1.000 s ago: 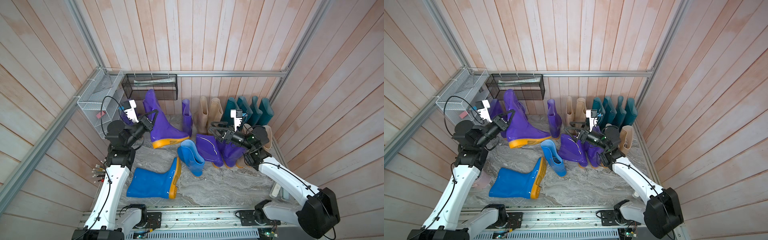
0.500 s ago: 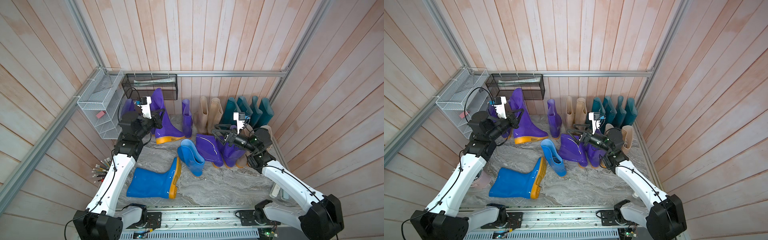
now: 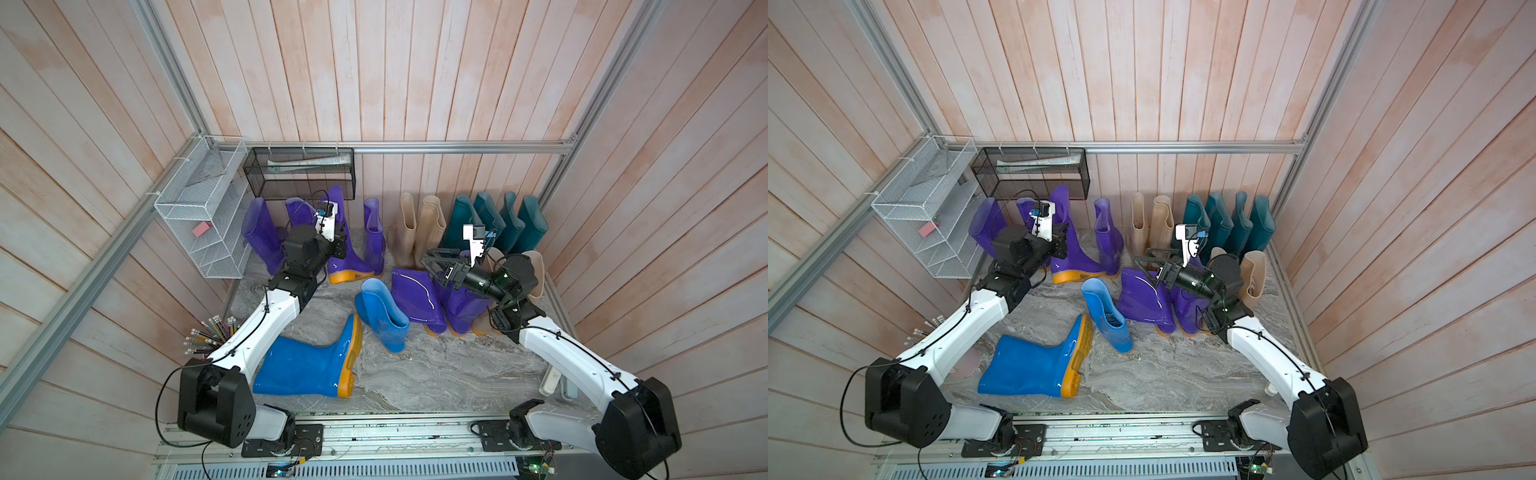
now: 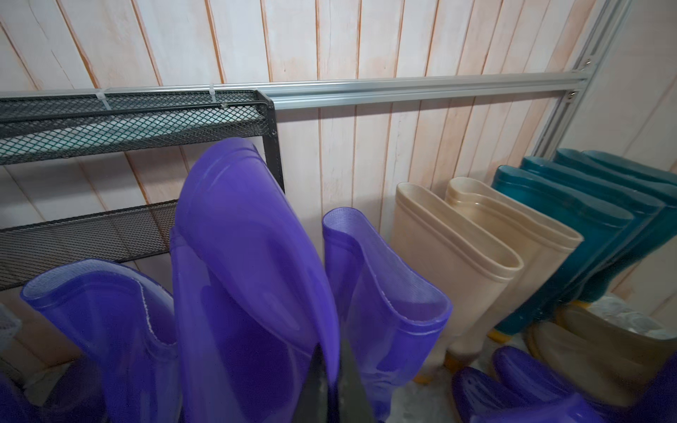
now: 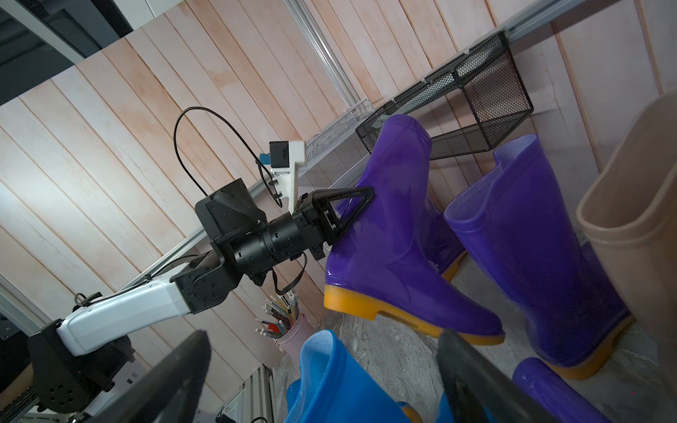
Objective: Match and arrange rain boots in pairs
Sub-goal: Place the rain boot at the center of the board.
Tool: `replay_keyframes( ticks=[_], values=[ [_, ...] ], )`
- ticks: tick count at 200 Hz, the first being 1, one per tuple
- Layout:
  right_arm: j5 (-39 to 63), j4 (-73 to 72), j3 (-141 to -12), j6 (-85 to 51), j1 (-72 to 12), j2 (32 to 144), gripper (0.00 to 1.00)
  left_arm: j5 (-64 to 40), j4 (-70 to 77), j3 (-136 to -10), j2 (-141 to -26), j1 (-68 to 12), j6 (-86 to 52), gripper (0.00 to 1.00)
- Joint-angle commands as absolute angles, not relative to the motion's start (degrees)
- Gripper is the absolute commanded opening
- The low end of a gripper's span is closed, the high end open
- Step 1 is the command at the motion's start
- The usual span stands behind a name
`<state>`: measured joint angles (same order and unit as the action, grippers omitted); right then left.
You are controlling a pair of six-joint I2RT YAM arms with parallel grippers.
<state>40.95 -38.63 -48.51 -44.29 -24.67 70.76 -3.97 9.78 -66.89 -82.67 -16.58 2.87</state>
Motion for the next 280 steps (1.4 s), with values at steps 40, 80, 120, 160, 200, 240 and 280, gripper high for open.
replay_keyframes(
  ticks=[40,80,120,160,200,240,280],
  values=[
    [43.89,-44.37,-48.50,-46.74,-22.46,73.99,0.98,3.64,29.92,-71.08,-90.75,-17.58,15.46,0.00],
    [46.75,-48.54,-48.78,-49.63,-20.62,77.13,0.98,6.74,48.90,-65.66,-97.11,-18.86,25.15,0.00],
    [47.36,-48.44,-48.85,-50.14,-20.21,77.70,0.98,10.96,61.93,-53.29,-100.58,-20.72,29.81,0.00],
    [46.62,-44.52,-48.60,-49.25,-20.82,76.17,0.98,20.85,80.04,-44.93,-104.79,-22.15,35.70,0.00],
    [43.18,-37.82,-49.73,-44.71,-23.44,74.34,0.98,19.99,76.96,-44.76,-99.95,-22.15,34.44,0.00],
    [42.71,-37.13,-50.09,-44.38,-23.91,74.96,0.98,17.85,74.00,-47.74,-98.09,-21.61,37.40,0.00],
    [43.11,-37.15,-50.97,-43.66,-23.82,76.24,0.98,16.88,73.54,-52.25,-99.92,-21.09,42.03,0.00]
  ],
)
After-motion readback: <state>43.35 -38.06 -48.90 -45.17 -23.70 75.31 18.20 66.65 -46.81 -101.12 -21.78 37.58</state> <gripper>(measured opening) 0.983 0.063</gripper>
